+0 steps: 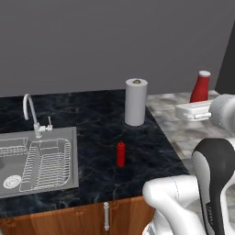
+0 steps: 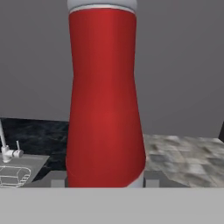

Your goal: Move the ketchup and ketchup from the cabinet to the dining counter.

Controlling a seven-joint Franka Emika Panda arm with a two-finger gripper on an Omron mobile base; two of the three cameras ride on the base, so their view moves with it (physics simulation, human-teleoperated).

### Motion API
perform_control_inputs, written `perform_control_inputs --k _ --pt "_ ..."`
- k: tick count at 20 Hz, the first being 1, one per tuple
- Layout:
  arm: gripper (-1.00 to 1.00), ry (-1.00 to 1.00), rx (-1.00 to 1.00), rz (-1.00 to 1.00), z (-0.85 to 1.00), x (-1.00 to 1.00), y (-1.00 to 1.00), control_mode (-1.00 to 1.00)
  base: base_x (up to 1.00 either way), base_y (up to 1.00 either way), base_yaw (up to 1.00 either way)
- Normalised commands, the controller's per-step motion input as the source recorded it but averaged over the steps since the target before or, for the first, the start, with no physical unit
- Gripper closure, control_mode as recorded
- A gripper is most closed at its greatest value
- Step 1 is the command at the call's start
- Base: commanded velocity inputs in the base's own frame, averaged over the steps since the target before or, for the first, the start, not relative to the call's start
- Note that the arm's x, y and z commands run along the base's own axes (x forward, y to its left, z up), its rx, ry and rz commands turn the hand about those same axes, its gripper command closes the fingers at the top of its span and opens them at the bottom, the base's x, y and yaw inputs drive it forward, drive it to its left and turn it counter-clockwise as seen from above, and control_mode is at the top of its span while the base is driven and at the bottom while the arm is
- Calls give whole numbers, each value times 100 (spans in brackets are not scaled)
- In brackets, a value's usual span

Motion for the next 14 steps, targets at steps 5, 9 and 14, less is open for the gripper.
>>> perform_control_inputs --k 5,9,14 --pt "100 0 0 0 0 0 0 -100 1 -2 0" --pt "100 0 0 0 -18 9 0 -100 0 0 0" --pt "100 12 0 3 -44 29 -8 -100 0 0 0"
